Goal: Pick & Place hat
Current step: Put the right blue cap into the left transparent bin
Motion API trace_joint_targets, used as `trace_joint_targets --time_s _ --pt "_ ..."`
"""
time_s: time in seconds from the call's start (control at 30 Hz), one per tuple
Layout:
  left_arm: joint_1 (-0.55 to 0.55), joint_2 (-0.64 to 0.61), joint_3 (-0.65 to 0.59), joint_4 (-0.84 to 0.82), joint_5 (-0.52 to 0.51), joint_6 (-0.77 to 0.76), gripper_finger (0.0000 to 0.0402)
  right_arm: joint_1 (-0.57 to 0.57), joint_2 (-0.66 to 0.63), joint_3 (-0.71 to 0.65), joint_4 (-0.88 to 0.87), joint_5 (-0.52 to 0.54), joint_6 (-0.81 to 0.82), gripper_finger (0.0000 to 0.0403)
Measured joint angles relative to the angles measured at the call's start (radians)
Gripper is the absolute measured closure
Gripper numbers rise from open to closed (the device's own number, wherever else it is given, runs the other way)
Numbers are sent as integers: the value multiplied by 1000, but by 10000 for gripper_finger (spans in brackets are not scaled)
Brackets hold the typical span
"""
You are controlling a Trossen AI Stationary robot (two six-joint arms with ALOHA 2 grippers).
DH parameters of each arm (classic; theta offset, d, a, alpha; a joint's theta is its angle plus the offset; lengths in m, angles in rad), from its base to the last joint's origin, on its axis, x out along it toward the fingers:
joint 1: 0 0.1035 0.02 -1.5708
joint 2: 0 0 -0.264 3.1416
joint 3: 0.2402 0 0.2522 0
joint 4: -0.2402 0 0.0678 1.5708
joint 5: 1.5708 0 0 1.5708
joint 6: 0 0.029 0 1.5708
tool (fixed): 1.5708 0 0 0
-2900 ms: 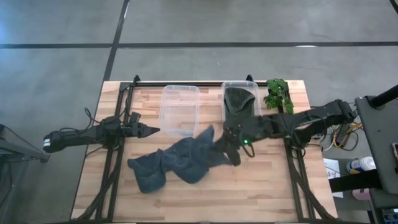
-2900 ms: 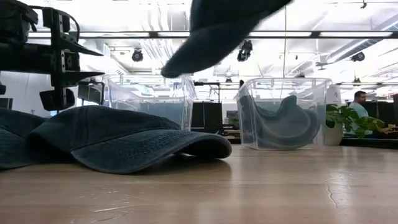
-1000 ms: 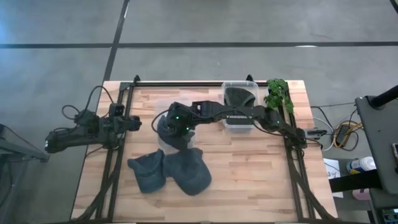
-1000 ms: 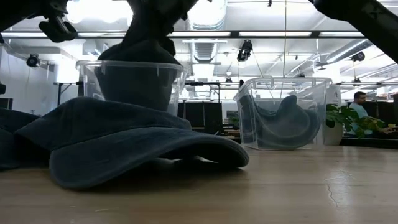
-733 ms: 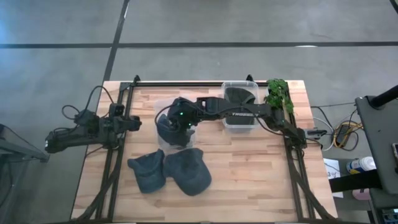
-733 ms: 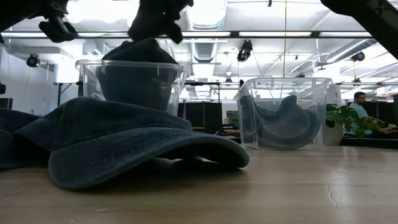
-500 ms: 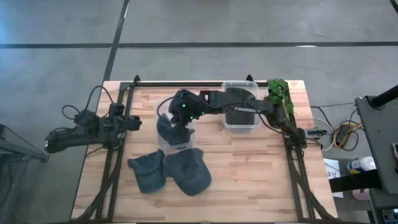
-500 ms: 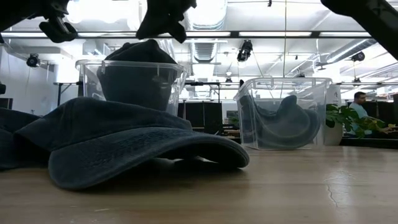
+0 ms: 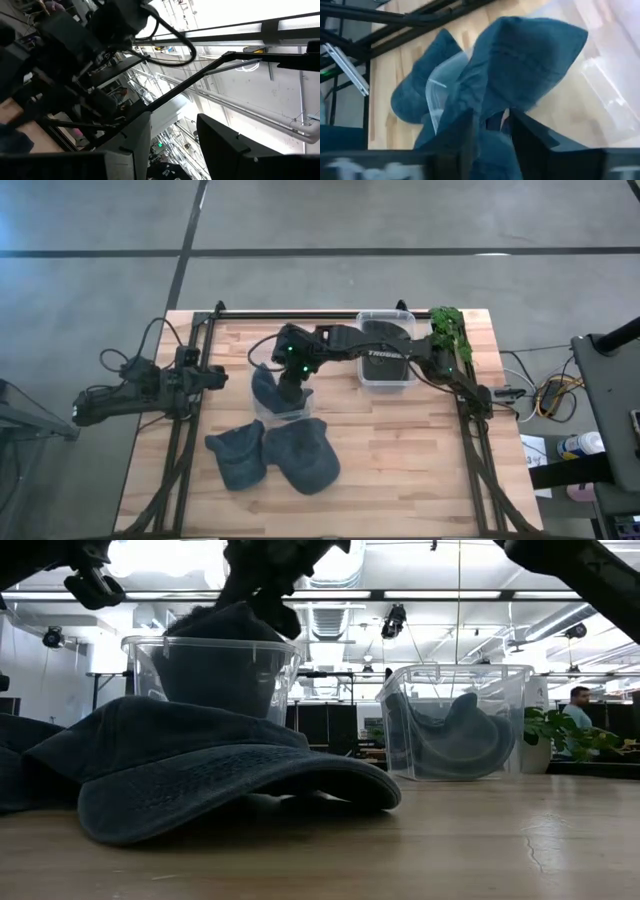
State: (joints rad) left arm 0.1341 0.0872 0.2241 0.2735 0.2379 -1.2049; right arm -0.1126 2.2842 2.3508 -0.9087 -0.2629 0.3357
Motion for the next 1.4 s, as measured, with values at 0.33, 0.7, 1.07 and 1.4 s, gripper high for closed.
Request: trace_joint_targets --time_s 0.33,0.7,1.07,1.4 --pt "0 2 0 -14 0 1 248 23 -2 1 15 -1 -43 188" --pt "0 2 0 -15 0 1 248 34 -9 1 25 -53 -28 188" --pt "0 2 0 -22 0 1 248 43 28 0 83 38 -10 198" --pt "0 2 0 -21 0 1 248 34 28 -2 75 -53 -114 381"
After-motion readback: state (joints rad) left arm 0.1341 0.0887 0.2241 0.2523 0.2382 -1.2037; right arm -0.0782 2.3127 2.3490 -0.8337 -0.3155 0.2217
